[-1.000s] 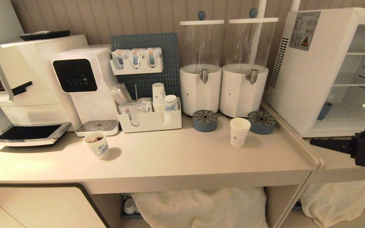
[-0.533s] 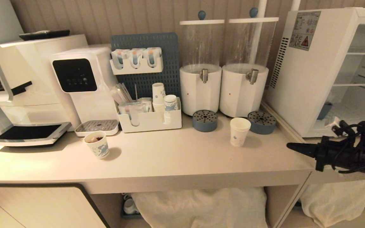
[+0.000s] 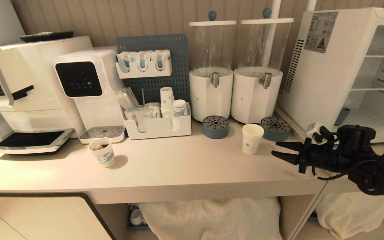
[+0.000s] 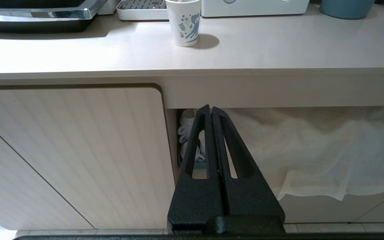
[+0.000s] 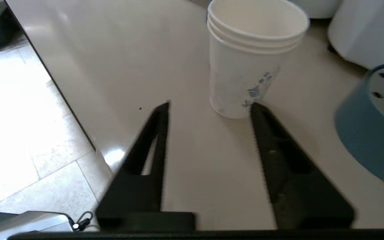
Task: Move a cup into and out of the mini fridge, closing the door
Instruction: Put the paper cup in the freezer
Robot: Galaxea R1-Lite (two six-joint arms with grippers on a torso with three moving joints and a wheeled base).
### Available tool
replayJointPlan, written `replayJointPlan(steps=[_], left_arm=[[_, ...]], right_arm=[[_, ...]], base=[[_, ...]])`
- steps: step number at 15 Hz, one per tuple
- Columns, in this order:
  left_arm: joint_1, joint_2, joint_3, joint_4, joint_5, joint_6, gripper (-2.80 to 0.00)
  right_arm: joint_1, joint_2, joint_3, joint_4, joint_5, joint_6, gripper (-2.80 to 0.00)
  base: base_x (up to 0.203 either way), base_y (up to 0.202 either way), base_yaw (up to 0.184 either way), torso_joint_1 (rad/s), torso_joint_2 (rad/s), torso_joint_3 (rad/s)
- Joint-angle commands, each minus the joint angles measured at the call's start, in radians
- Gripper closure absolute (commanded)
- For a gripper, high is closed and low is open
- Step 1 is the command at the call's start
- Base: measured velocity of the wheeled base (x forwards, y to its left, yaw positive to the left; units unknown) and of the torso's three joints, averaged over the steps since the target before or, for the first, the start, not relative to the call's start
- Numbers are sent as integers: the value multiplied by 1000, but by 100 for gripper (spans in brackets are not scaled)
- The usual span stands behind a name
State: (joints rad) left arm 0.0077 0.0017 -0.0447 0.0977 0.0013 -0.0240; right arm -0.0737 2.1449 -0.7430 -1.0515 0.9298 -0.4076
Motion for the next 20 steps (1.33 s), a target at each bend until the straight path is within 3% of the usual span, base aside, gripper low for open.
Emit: replayJointPlan(steps=[1, 5, 11, 20], left_arm=[[0, 0, 0, 1, 0, -1, 0], [1, 0, 1, 1, 0, -2, 0], [0, 0, 0, 0, 0, -2, 0], [0, 0, 0, -1, 0, -2, 0]], right_arm=[[7, 42, -20, -8, 6, 1, -280], [7, 91, -60, -8, 4, 0, -280], [12, 183, -228, 53, -16, 1, -280], [90, 189, -345, 185, -62, 3, -280]], base=[[0, 0, 0, 0, 0, 0], [0, 0, 0, 0, 0, 0], [0, 0, 0, 0, 0, 0], [0, 0, 0, 0, 0, 0]])
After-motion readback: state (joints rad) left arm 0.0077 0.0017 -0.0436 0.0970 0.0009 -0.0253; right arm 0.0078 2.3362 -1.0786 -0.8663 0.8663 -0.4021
